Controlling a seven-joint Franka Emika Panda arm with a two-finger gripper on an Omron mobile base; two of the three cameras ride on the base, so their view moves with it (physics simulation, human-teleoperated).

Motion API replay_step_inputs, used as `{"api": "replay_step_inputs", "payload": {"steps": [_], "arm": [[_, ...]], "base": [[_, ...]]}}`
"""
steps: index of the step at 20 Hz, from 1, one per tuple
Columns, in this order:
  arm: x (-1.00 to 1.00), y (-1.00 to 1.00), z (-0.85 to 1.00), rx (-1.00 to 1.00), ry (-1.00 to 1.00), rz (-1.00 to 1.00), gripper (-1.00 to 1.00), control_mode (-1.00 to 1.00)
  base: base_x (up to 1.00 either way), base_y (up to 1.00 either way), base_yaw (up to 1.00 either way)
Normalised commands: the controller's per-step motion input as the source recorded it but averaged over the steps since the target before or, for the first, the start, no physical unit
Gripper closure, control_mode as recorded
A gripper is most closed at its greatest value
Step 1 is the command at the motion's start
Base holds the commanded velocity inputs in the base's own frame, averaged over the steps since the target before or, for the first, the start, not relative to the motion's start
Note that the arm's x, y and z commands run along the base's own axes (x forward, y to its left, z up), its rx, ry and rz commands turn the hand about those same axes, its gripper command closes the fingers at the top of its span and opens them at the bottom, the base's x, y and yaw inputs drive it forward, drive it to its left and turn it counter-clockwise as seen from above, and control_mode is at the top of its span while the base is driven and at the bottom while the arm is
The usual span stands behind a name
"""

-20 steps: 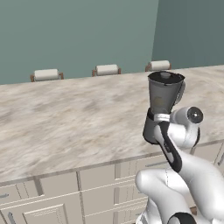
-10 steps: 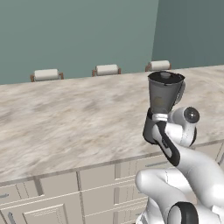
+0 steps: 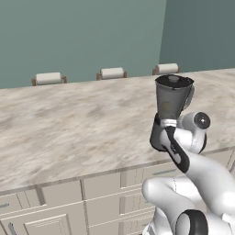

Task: Grab the garlic and lemon from the fridge, place them in the blender, close the lid, and turn on the blender to create a marinade.

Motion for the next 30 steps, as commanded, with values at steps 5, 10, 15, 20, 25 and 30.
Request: {"api": "replay_step_inputs", "payload": {"steps": [5,10,15,20,25,30], "arm": [[0.04,-0.07,0.0,0.0,0.0,0.02,1.0,-1.0],[0.17,0.0,-0.03,0.0,0.0,0.0,1.0,-1.0],[0.13,0.0,-0.03,0.0,0.0,0.01,1.0,-1.0],[-0.04,0.0,-0.22,0.0,0.0,0.04,1.0,-1.0],[0.0,0.0,-0.03,0.0,0.0,0.03,1.0,-1.0],[0.1,0.0,0.0,0.0,0.0,0.0,1.0,-1.0]], "base": [[0.0,0.0,0.0],[0.0,0.0,0.0],[0.0,0.0,0.0],[0.0,0.0,0.0],[0.0,0.0,0.0],[0.0,0.0,0.0]]}}
